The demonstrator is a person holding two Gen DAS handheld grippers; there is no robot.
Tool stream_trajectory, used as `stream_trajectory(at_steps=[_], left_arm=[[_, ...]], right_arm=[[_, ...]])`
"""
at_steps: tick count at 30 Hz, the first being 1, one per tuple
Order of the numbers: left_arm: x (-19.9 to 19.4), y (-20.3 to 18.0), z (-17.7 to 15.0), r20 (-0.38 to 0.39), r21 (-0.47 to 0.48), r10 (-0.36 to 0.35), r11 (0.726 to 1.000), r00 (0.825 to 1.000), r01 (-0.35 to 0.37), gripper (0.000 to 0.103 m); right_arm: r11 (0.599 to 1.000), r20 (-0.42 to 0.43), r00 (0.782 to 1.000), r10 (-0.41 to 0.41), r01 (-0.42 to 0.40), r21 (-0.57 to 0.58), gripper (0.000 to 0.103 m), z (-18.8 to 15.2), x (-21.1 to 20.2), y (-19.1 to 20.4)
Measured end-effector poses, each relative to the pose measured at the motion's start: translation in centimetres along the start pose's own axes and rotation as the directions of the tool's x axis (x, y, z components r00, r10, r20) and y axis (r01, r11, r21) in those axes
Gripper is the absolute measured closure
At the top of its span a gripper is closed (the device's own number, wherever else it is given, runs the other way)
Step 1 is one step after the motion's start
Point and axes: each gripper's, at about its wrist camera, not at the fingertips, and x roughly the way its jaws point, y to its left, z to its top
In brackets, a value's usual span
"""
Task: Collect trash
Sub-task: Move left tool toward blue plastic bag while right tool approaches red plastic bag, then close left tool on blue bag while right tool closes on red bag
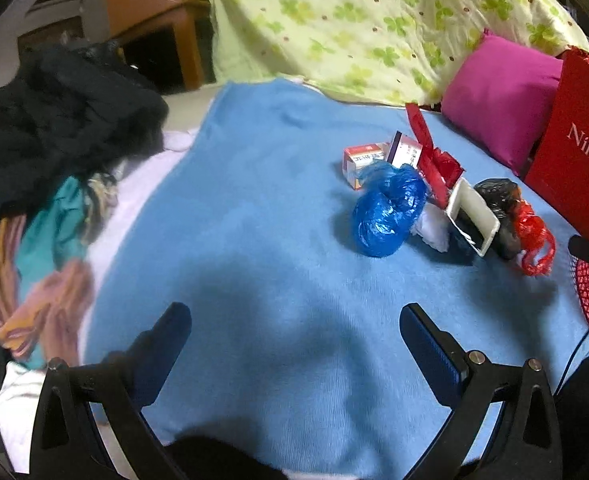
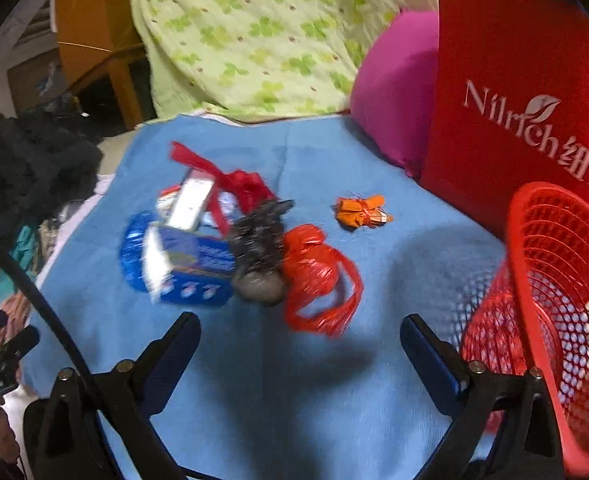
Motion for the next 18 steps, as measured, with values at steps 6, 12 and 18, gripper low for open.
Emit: stream_trajectory(at_steps=[6,12,18], left_arm=[[4.0,-1.4,2.8,-0.006,0.05,-0.075,0.996,0.997,0.075,0.0],[7.3,-3.4,5.3,-0.016,0.111,-0.155,0.982,0.988,0.156,0.0],[11.3,-4.3,6.7,-0.088,0.099,-0.245,0.962,0.965,0.253,0.006]], right_arm=[[0.992,-0.058,0.995,0.086,-0.08,0.094,0.026,2.5,4.4,-2.1],[0.977,-0.103,0.98,0.168,-0.152,0.152,0.043,4.0,8.3,-2.3],[0.969,-0.163,0.964,0.211,-0.184,0.167,0.06,3.6,10.5,-2.4]])
